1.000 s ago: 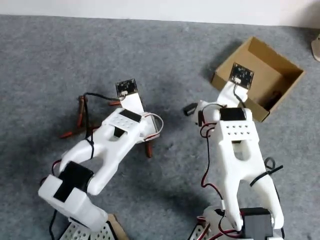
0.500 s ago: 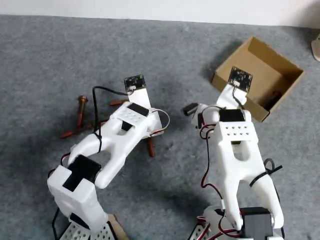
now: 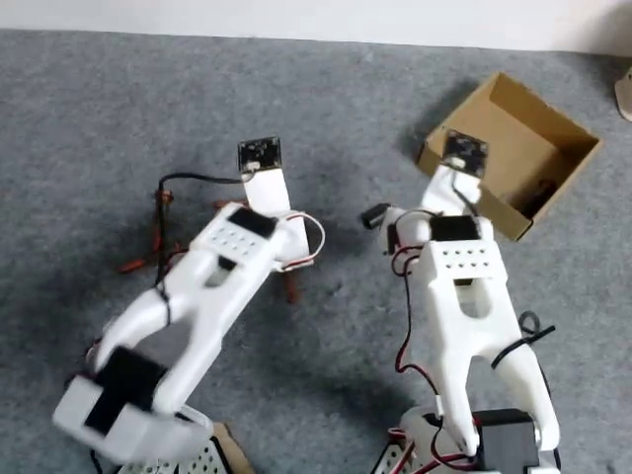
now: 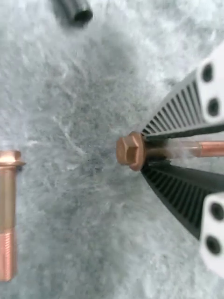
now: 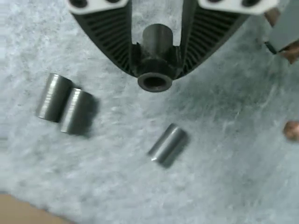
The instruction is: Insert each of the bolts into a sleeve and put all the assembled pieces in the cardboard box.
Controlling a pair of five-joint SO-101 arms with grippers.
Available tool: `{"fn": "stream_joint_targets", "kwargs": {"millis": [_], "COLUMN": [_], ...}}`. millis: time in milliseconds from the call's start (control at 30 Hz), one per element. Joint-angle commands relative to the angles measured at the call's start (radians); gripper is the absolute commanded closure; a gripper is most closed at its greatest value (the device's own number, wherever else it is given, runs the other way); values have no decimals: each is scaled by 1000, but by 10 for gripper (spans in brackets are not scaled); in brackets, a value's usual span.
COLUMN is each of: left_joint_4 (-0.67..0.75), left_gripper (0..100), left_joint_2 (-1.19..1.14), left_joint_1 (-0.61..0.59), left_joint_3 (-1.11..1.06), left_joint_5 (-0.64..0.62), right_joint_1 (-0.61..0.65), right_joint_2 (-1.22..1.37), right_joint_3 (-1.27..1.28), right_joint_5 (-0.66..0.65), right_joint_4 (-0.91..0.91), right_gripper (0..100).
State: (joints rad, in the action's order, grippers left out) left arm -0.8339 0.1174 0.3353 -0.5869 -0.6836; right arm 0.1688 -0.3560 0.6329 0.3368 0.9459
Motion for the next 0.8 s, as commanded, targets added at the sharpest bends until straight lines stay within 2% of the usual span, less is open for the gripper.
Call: {"fn": "stream_joint_targets", "kwargs": {"millis": [0,233,300,533,767], "left_joint_4": [-2,-2,0,114,258], "left_gripper": [995,995,995,995,995], "left_joint_2": [180,341,371,438,496], "left_joint_1": [-4,-25,-48,-91,-85], "left_joint_3": [-28,-124,-148,-206,-260], "left_joint_5": [29,100,124,210,304], "right_joint_1": [39,61,64,74,79], "right_joint_2": [-53,-170,-254,-664,-952], "right_joint_3": [-5,7,50,440,696], "right_joint_5": [-34,-37,-86,-255,-178], "right_joint_4": [-21,-51,-85,-401,-450], "right_gripper": [995,995,995,995,995]}}
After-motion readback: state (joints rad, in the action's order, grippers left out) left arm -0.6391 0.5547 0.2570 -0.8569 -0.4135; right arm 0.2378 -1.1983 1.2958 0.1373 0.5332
